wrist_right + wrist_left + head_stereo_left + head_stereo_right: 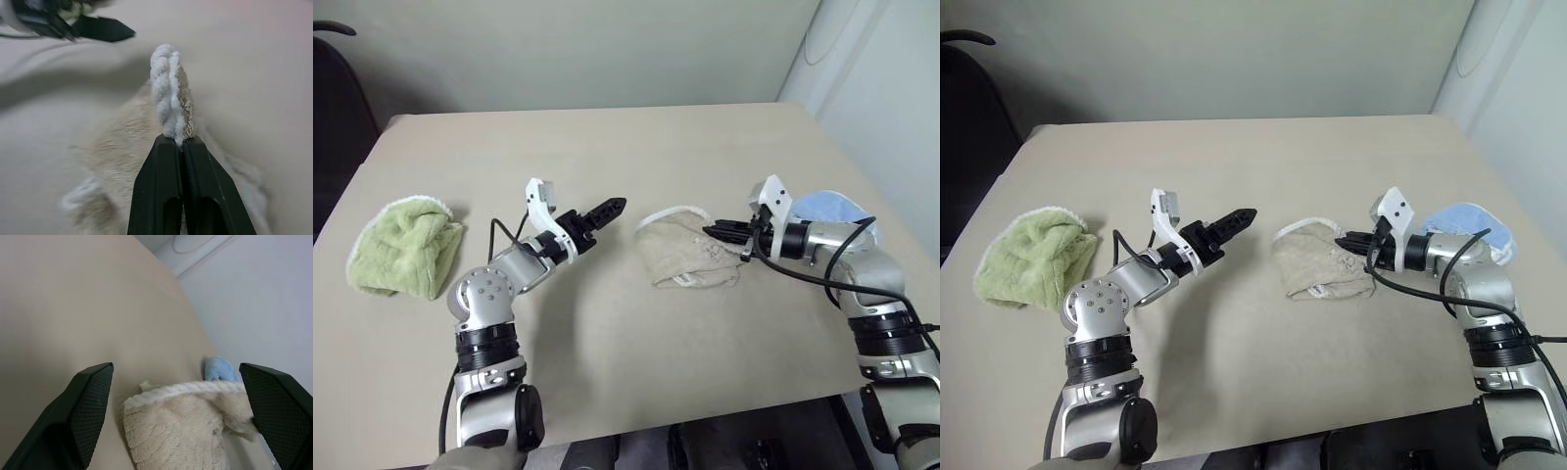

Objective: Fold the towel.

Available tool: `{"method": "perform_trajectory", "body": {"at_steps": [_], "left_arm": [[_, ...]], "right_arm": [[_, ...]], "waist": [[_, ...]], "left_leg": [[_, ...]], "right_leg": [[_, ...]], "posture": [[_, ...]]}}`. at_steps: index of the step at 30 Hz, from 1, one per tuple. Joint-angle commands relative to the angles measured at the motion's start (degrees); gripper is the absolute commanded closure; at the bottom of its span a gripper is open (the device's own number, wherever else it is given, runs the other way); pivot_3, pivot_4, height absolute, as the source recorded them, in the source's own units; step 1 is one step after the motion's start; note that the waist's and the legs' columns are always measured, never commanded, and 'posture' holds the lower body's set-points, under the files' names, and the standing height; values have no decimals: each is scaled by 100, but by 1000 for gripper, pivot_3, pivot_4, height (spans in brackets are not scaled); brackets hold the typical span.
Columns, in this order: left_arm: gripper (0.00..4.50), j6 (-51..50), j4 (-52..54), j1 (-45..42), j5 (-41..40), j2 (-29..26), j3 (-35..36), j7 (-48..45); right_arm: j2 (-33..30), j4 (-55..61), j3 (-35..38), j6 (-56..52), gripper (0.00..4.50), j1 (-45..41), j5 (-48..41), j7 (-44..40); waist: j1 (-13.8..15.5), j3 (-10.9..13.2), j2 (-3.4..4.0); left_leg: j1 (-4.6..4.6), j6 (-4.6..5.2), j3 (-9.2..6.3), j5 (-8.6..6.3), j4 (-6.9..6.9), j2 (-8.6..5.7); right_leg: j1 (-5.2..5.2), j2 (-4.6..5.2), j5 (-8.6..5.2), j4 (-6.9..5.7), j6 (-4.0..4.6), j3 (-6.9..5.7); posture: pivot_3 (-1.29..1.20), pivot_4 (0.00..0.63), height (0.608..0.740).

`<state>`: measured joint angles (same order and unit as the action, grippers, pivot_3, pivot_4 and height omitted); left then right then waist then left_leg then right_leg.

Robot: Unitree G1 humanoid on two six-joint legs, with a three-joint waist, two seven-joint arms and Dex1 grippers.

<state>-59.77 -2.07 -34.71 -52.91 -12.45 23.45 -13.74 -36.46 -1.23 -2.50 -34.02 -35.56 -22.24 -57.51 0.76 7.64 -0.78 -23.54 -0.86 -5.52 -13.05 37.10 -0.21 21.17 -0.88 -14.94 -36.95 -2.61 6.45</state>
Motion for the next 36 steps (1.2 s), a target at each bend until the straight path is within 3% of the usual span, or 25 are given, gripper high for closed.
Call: {"method": "perform_trajectory", "body": {"at_steps": [1,15,28,31,36], "left_arm": [[0,144,290,-28,-149,3,40,2],[0,190,212,-14,-224,72,-41,28],[0,215,207,0,-253,60,-66,41],[0,240,218,-9,-239,76,-119,-6],[0,253,230,9,-251,74,-155,-7]], "right_arm": [[-88,277,225,-216,4465,-63,-250,-35],[189,-1170,375,-1671,4465,-1177,-523,469],[359,-1712,276,-1646,4465,-1454,-228,698],[481,-1922,9,-1400,3755,-1436,81,792],[505,-2013,14,-1148,2121,-1447,235,763]], "waist": [[1,0,0],[7,0,1],[2,0,1],[-2,0,1],[1,1,2]], "left_leg": [[0,-1,0,1,1,0],[-5,0,0,1,0,-1],[-14,-1,0,2,0,-1],[-14,-1,0,2,0,-1],[-19,-1,0,2,0,0]], "right_leg": [[0,0,0,-1,0,0],[13,1,0,-6,0,2],[24,1,0,-8,0,0],[24,1,1,-9,1,0],[31,2,1,-12,1,0]], "posture": [[0,150,740],[0,150,740],[0,150,740],[0,150,740],[0,150,740]]}}
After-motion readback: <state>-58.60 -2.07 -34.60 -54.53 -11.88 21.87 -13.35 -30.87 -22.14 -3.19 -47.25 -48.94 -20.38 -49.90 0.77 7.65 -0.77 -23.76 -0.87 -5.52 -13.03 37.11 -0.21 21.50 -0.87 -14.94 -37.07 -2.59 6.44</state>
